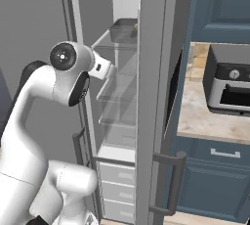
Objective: Place the tupperware containing the shrimp and mushroom meal in the microwave. Close the microwave door and press the start button to reheat the meal.
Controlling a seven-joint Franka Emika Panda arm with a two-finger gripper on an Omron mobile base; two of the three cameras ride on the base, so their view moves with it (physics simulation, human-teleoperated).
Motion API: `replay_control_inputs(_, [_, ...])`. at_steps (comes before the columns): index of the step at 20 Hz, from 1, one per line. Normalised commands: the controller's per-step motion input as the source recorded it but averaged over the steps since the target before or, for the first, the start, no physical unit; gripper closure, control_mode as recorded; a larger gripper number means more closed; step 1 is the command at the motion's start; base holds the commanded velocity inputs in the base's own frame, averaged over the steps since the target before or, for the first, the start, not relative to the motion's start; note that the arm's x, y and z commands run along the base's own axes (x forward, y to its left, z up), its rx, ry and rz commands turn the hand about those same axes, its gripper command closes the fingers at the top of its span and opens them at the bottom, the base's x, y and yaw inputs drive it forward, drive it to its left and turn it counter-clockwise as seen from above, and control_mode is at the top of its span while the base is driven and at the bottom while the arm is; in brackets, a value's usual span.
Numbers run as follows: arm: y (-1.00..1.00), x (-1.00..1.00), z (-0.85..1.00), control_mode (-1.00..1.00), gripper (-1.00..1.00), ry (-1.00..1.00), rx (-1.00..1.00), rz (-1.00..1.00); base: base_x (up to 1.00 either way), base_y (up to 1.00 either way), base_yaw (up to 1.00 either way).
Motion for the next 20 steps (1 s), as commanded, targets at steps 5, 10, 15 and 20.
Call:
replay_control_inputs(5, [-0.03, 0.00, 0.37, -1.00, -1.00, -0.01, 0.06, -0.02, 0.00, 0.00, 0.00])
replay_control_inputs(10, [0.00, 0.02, 0.39, -1.00, -1.00, -0.01, 0.00, 0.00, 0.00, 0.00, 0.00])
replay_control_inputs(15, [-0.14, 0.13, 0.12, -1.00, -1.00, 0.00, 0.01, 0.00, 0.00, 0.00, 0.00])
replay_control_inputs(20, [-0.18, 0.06, 0.00, -1.00, -1.00, 0.00, 0.02, 0.00, 0.00, 0.00, 0.00])
